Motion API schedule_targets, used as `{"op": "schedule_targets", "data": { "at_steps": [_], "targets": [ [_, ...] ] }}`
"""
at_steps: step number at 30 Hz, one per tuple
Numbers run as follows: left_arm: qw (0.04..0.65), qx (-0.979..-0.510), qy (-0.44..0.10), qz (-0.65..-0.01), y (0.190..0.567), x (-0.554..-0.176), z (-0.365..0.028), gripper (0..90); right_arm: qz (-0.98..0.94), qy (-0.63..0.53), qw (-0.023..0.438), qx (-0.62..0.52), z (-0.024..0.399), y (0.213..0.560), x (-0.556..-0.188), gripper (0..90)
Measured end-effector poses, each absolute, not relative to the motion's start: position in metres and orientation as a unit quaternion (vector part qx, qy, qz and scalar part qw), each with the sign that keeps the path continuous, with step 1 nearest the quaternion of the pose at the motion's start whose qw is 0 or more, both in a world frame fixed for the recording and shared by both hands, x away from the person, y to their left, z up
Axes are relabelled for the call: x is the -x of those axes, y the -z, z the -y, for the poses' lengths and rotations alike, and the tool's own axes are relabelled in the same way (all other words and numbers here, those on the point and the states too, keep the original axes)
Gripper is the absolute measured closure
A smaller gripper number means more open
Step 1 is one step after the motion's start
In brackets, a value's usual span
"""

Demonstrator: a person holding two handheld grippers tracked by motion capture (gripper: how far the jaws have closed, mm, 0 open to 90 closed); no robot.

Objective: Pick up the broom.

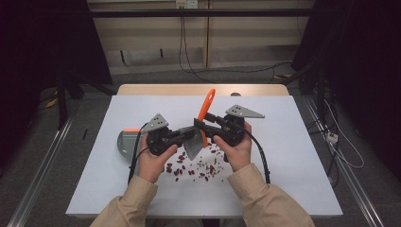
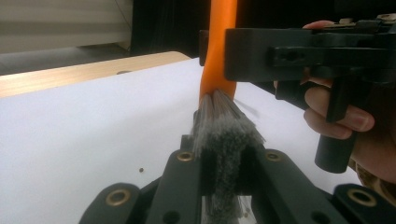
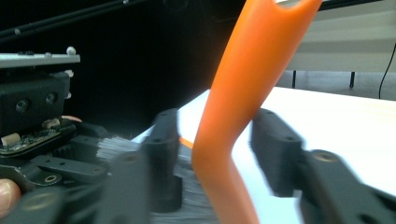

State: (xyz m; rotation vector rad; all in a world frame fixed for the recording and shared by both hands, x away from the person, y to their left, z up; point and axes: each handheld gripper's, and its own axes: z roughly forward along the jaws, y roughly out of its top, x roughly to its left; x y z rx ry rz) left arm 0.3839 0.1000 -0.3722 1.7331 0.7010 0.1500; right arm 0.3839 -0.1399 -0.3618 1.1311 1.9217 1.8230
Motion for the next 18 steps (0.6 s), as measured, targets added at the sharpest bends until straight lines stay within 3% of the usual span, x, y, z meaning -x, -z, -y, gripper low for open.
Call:
{"op": "schedule_targets", "data": {
  "at_steps": [3,18],
  "targets": [
    [0.593,-0.742,-0.066,-0.305,0.371,-0.384,-0.102,84.4,-0.668,-0.627,0.137,-0.377,0.147,0.364,-0.381,36.0],
    [0.598,-0.737,-0.066,-0.308,0.368,-0.387,-0.104,84.5,-0.72,-0.598,0.134,-0.324,0.169,0.387,-0.373,26.6]
  ]
}}
